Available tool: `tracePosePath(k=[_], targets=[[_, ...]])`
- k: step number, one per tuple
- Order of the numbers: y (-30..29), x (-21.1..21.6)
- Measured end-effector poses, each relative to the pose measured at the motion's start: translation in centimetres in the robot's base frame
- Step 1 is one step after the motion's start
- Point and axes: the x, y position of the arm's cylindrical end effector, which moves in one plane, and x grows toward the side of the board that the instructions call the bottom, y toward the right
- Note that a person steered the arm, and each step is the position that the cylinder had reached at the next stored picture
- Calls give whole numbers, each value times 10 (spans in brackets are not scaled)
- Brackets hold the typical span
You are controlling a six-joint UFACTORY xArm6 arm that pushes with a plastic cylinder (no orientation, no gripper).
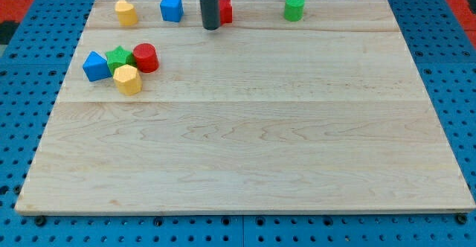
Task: Place your arm at the right of the hexagon
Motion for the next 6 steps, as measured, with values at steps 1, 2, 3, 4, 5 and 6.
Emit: tracePosePath(k=[1,2,3,4,5,6], targets=[[27,-12],[53,-3],[55,69],[12,132],[-90,139],[-112,133]])
